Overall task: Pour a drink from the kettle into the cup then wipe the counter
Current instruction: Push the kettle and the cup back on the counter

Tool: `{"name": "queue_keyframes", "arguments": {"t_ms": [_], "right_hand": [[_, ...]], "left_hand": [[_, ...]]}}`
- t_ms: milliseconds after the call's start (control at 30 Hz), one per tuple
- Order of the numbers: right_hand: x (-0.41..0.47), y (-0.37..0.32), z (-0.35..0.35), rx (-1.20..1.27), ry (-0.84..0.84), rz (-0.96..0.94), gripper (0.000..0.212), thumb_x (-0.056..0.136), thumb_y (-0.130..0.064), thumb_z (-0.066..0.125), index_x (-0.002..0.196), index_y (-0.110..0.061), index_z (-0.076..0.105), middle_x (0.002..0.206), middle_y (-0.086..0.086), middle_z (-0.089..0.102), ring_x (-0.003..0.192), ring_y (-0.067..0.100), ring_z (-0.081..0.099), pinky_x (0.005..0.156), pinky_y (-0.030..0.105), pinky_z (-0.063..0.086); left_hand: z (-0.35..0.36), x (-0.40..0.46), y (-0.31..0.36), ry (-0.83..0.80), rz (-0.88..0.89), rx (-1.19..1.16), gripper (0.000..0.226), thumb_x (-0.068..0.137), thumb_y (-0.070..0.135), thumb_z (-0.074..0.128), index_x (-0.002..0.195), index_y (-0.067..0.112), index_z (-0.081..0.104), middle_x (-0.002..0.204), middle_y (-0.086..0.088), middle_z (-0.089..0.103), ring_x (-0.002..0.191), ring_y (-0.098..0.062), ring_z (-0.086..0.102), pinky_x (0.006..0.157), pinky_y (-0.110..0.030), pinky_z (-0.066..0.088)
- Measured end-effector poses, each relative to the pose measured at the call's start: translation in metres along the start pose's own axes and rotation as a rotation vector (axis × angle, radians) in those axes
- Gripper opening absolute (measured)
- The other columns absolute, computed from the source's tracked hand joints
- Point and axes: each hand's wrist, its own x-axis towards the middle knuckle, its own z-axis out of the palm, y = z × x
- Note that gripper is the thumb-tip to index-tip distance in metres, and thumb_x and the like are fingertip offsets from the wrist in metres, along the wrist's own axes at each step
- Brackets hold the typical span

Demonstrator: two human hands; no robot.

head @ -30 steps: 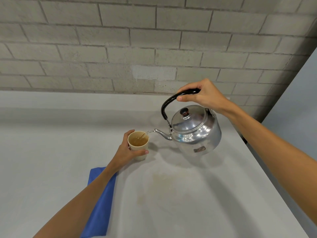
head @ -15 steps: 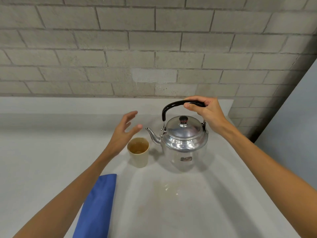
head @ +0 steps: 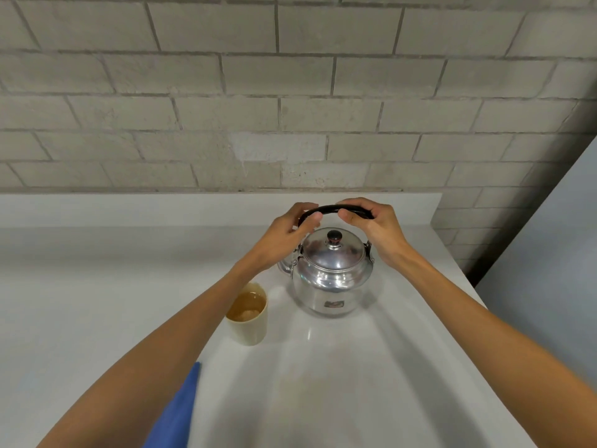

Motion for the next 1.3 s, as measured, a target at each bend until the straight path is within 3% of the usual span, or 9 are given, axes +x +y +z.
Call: {"name": "queue_keyframes", "arguments": {"t_ms": [167, 233, 400, 667, 933, 1067, 1133, 1200, 1300], "right_hand": [[0.021, 0.023, -0.002, 0.012, 0.011, 0.047, 0.018, 0.082, -0.012, 0.072, 0.099, -0.014, 0.073, 0.098, -0.002, 0.073, 0.092, 0.005, 0.067, 0.078, 0.013, 0.050], [0.029, 0.031, -0.001, 0.009, 0.018, 0.057, 0.017, 0.082, -0.012, 0.072, 0.099, -0.014, 0.073, 0.098, -0.001, 0.073, 0.092, 0.005, 0.067, 0.079, 0.015, 0.051], [0.051, 0.042, -0.001, -0.008, 0.003, 0.048, 0.016, 0.083, -0.013, 0.071, 0.099, -0.015, 0.073, 0.096, -0.001, 0.073, 0.091, 0.006, 0.067, 0.081, 0.017, 0.050], [0.080, 0.047, 0.008, -0.105, -0.038, -0.025, 0.012, 0.087, -0.011, 0.065, 0.099, -0.008, 0.065, 0.093, 0.005, 0.066, 0.090, 0.016, 0.060, 0.088, 0.033, 0.047], [0.083, 0.048, 0.010, -0.176, -0.058, -0.055, 0.014, 0.090, -0.013, 0.064, 0.098, -0.002, 0.061, 0.089, 0.007, 0.061, 0.082, 0.017, 0.054, 0.080, 0.032, 0.044], [0.079, 0.043, 0.008, -0.261, -0.090, -0.075, 0.020, 0.089, -0.020, 0.065, 0.105, -0.008, 0.064, 0.104, 0.008, 0.067, 0.104, 0.024, 0.059, 0.099, 0.041, 0.045], [0.074, 0.042, 0.004, -0.363, -0.096, -0.082, 0.029, 0.088, -0.029, 0.066, 0.114, -0.018, 0.064, 0.118, 0.002, 0.065, 0.121, 0.024, 0.050, 0.109, 0.045, 0.035], [0.068, 0.039, 0.000, -0.459, -0.087, -0.050, 0.043, 0.086, -0.039, 0.066, 0.128, -0.030, 0.057, 0.138, -0.003, 0.052, 0.135, 0.021, 0.033, 0.116, 0.046, 0.024], [0.056, 0.029, -0.005, -0.497, -0.107, -0.003, 0.062, 0.085, -0.048, 0.063, 0.141, -0.040, 0.038, 0.156, -0.006, 0.025, 0.145, 0.016, 0.013, 0.119, 0.048, 0.012]], "left_hand": [[0.009, 0.031, -0.013, 0.030, -0.046, -0.029, 0.042, 0.092, 0.057, 0.038, 0.093, 0.023, 0.064, 0.061, 0.008, 0.056, 0.058, -0.004, 0.055, 0.063, -0.012, 0.045], [0.012, 0.041, -0.017, 0.053, -0.071, -0.018, 0.039, 0.094, 0.054, 0.038, 0.082, 0.027, 0.062, 0.059, 0.009, 0.050, 0.054, -0.001, 0.051, 0.058, -0.011, 0.043], [0.016, 0.064, -0.027, 0.104, -0.129, 0.011, 0.039, 0.095, 0.052, 0.039, 0.069, 0.024, 0.049, 0.063, 0.002, 0.045, 0.058, -0.015, 0.044, 0.062, -0.029, 0.040], [0.010, 0.087, -0.035, 0.162, -0.130, -0.012, 0.039, 0.097, 0.045, 0.038, 0.081, 0.010, 0.045, 0.069, 0.000, 0.044, 0.063, -0.013, 0.043, 0.067, -0.034, 0.042], [0.011, 0.085, -0.034, 0.152, -0.125, -0.069, 0.036, 0.098, 0.042, 0.036, 0.091, 0.009, 0.046, 0.085, -0.009, 0.047, 0.081, -0.018, 0.047, 0.081, -0.043, 0.046], [0.008, 0.081, -0.025, 0.135, -0.095, -0.042, 0.028, 0.100, 0.035, 0.035, 0.094, 0.009, 0.045, 0.083, -0.005, 0.045, 0.080, -0.016, 0.044, 0.080, -0.035, 0.041], [0.008, 0.076, -0.022, 0.127, -0.055, -0.006, 0.024, 0.100, 0.032, 0.038, 0.105, 0.010, 0.045, 0.096, -0.004, 0.047, 0.092, -0.016, 0.046, 0.092, -0.034, 0.041], [0.007, 0.070, -0.021, 0.103, -0.091, 0.026, 0.043, 0.097, 0.039, 0.042, 0.131, 0.012, 0.037, 0.127, -0.006, 0.043, 0.122, -0.019, 0.041, 0.110, -0.039, 0.033], [0.002, 0.060, -0.016, 0.069, -0.180, 0.065, 0.076, 0.091, 0.054, 0.044, 0.150, 0.023, 0.009, 0.158, -0.005, 0.013, 0.145, -0.023, 0.017, 0.117, -0.047, 0.021]]}}
